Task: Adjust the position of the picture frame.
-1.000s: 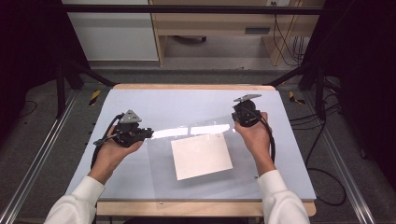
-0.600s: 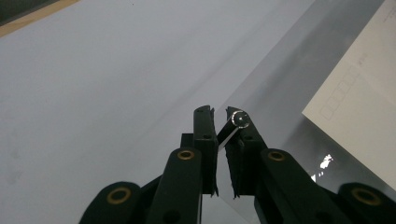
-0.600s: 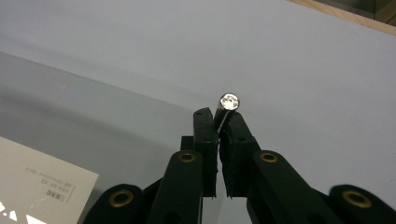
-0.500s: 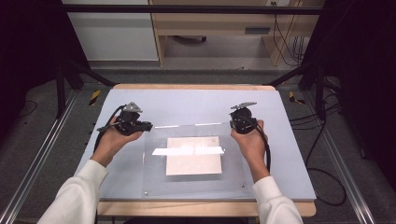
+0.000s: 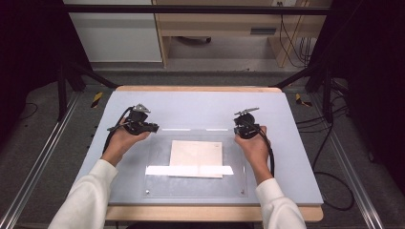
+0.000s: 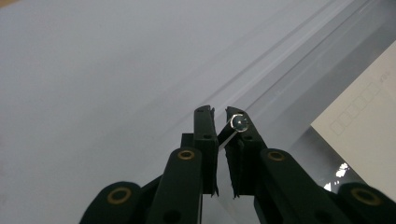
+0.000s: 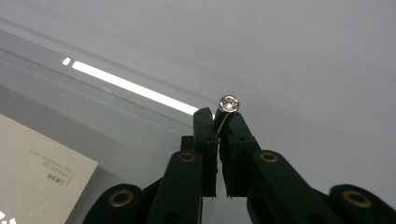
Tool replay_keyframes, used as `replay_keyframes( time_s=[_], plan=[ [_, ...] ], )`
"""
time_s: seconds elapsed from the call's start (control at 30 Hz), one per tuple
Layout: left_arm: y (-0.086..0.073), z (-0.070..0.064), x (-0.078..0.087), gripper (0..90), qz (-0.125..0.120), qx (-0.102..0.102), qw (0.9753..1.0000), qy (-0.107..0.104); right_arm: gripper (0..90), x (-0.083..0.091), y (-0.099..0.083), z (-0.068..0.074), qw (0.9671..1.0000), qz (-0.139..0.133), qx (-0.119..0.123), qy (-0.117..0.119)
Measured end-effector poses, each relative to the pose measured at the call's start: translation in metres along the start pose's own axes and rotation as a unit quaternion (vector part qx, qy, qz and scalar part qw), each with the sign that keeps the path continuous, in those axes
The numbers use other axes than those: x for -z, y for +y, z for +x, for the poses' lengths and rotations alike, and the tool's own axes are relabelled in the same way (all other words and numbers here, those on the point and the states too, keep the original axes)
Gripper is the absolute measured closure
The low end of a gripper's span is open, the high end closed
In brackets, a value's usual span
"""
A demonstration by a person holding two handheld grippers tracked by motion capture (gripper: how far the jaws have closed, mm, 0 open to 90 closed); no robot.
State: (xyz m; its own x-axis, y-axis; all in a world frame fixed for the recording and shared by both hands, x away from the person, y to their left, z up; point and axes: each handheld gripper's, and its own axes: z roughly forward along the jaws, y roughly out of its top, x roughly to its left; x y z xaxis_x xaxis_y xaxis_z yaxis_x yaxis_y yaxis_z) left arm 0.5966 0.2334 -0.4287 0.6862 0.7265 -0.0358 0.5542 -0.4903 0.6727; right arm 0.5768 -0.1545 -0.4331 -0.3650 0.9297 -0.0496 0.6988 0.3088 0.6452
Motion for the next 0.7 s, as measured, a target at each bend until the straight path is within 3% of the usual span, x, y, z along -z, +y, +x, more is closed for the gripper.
replay_keyframes(
  time_s=[0.1, 0.47, 0.7],
  plan=[
    [-0.005, -0.003, -0.002, 83.0, -0.003, 0.007, 0.9999, 0.011, 85.9, -0.003, -0.001, 0.001, 1.0, 0.004, 0.002, 0.003],
    [-0.009, -0.013, -0.013, 84.3, -0.007, 0.024, 0.9984, 0.051, 85.8, -0.01, -0.015, -0.004, 0.9998, -0.018, -0.001, 0.012],
    [-0.016, -0.014, -0.018, 84.5, -0.019, 0.036, 0.9974, 0.059, 85.7, -0.016, -0.021, -0.006, 0.9992, -0.036, 0.002, 0.019]
  ],
)
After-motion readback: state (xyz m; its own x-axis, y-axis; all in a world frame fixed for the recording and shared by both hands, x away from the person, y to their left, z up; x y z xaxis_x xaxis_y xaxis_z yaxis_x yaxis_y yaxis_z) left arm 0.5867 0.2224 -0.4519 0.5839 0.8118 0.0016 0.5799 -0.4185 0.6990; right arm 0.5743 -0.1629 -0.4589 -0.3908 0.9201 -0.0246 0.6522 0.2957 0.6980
